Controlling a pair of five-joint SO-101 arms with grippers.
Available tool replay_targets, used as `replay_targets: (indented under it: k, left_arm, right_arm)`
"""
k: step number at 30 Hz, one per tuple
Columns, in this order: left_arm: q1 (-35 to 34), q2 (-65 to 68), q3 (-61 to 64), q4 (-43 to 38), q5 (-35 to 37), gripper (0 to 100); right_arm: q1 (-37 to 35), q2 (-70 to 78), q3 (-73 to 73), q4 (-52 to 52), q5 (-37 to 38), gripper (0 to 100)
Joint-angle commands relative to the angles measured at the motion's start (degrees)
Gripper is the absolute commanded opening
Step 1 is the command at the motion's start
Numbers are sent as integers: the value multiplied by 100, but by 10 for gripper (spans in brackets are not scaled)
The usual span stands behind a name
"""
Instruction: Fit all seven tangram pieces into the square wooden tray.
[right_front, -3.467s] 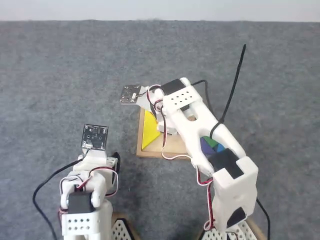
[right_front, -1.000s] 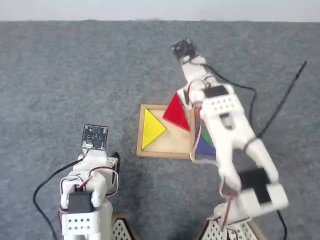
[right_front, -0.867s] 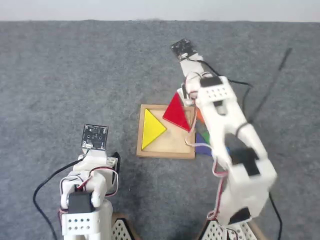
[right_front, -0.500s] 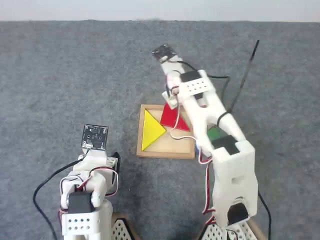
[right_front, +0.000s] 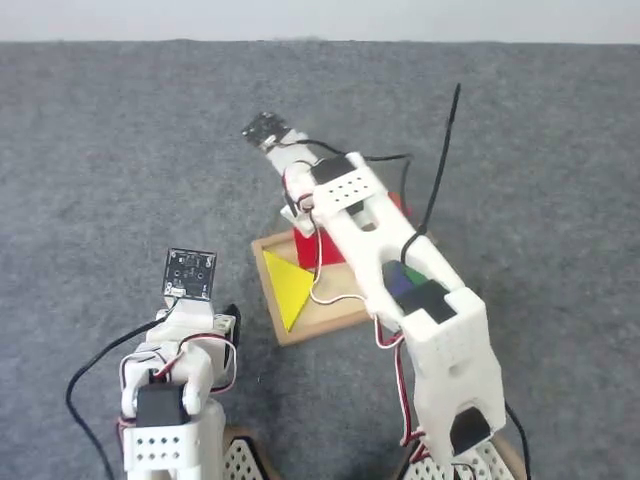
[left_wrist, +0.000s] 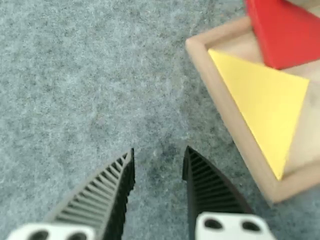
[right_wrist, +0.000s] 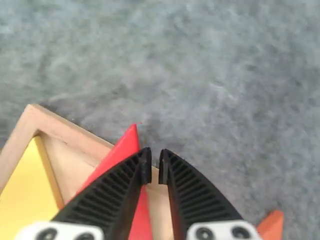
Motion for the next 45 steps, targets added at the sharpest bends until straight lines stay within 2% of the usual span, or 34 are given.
replay_targets:
  k: [1,10,17,24,35,45]
  left_arm:
    - [9,-158,-48,53,-35,153]
    - [9,-158,-48,53,-35,153]
    - [9,-158,-48,53,-35,153]
    - [9,-158,-48,53,-35,153]
    - [9,-158,-48,53,-35,153]
    - [9,-158,-48,53,-35,153]
  right_arm:
    - [-242,-330,79,110,44,63]
    - [330,-1991,1081,-22,26,64]
    - [338,-3811,3226,-831,70,65]
    - [303,-3899,5099,-1842,79,65]
    - [374,-3099,4914,-1991,44,65]
    - [1121,-2624,4105,-2053,-457,66]
